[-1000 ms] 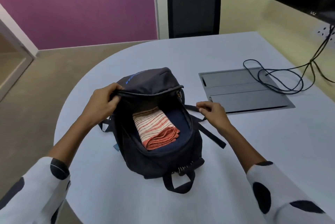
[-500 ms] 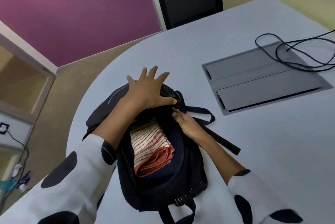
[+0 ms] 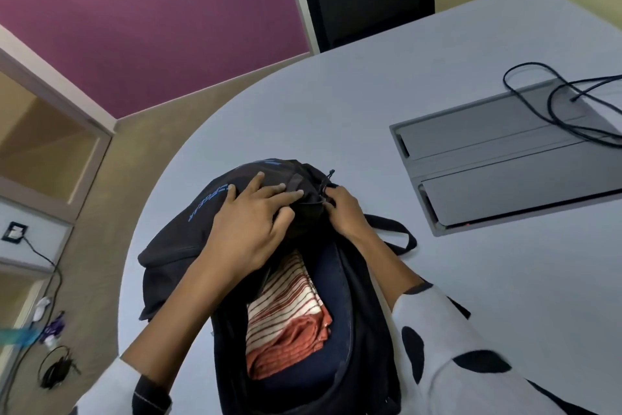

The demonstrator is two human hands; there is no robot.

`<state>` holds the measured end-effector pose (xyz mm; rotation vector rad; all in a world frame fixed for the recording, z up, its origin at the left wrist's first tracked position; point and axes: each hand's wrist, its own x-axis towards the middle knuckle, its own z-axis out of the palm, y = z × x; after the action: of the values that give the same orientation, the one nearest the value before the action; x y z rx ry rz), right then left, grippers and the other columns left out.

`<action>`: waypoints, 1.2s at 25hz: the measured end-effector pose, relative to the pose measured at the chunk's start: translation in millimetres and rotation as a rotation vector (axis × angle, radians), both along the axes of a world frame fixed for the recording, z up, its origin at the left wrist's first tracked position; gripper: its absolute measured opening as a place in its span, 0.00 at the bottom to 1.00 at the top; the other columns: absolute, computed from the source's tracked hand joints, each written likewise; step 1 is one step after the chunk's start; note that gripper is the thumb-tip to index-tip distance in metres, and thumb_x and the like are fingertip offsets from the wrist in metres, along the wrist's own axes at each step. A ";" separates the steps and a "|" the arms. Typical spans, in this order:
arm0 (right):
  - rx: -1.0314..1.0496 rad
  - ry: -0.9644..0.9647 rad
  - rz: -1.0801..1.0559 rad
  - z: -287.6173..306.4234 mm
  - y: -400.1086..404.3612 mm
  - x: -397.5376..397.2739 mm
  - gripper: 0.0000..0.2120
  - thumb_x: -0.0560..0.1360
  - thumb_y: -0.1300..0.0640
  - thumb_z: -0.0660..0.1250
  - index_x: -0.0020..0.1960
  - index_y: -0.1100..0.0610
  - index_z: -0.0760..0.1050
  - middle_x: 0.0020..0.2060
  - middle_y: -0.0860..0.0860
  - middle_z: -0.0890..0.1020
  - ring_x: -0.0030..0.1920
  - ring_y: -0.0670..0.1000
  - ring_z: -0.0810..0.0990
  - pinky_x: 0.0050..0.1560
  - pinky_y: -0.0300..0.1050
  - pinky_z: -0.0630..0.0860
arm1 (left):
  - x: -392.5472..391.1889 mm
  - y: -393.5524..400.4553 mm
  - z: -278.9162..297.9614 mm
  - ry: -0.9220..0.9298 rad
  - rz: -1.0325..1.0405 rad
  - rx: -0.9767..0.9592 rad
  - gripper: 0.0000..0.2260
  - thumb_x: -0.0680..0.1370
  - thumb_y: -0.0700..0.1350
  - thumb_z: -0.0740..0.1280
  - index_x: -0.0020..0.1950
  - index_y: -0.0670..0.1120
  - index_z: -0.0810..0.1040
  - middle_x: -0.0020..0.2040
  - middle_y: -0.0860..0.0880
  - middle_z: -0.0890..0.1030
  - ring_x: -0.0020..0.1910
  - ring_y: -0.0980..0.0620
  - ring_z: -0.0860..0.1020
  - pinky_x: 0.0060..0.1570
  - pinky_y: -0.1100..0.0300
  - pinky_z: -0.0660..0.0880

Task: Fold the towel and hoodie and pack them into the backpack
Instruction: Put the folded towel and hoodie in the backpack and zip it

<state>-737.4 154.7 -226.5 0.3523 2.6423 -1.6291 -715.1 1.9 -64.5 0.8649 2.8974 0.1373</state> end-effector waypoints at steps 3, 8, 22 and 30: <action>-0.351 -0.100 -0.166 8.7 8.5 2.0 0.07 0.76 0.58 0.64 0.46 0.58 0.81 0.42 0.53 0.83 0.44 0.53 0.79 0.46 0.43 0.72 | -3.4 -8.0 -0.1 -0.072 -0.002 0.106 0.33 0.70 0.61 0.40 0.67 0.59 0.72 0.70 0.57 0.71 0.76 0.54 0.53 0.74 0.47 0.45; -0.536 -0.100 -0.376 16.7 2.6 3.6 0.09 0.72 0.51 0.72 0.40 0.57 0.82 0.33 0.48 0.82 0.31 0.45 0.77 0.39 0.38 0.73 | -4.3 -11.6 -3.1 -0.077 -0.041 0.195 0.28 0.74 0.66 0.45 0.64 0.58 0.75 0.64 0.59 0.77 0.74 0.55 0.60 0.75 0.47 0.45; -0.528 0.002 -0.154 74.5 35.7 90.6 0.09 0.78 0.55 0.65 0.39 0.48 0.77 0.38 0.43 0.78 0.39 0.42 0.76 0.43 0.37 0.72 | 10.2 70.6 -19.7 0.019 -0.039 -0.111 0.14 0.76 0.44 0.66 0.62 0.49 0.77 0.64 0.49 0.75 0.60 0.45 0.74 0.56 0.50 0.71; -0.278 0.159 -0.122 44.7 67.5 95.6 0.19 0.73 0.73 0.61 0.53 0.54 0.80 0.51 0.48 0.82 0.53 0.45 0.81 0.58 0.41 0.77 | 9.5 74.1 -61.2 -0.127 0.145 0.162 0.09 0.77 0.50 0.66 0.54 0.55 0.83 0.52 0.49 0.84 0.53 0.45 0.80 0.53 0.51 0.76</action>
<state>-641.8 222.2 -181.8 0.3956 2.4909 -2.1126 -705.6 76.0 -125.7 0.6408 2.8566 0.4285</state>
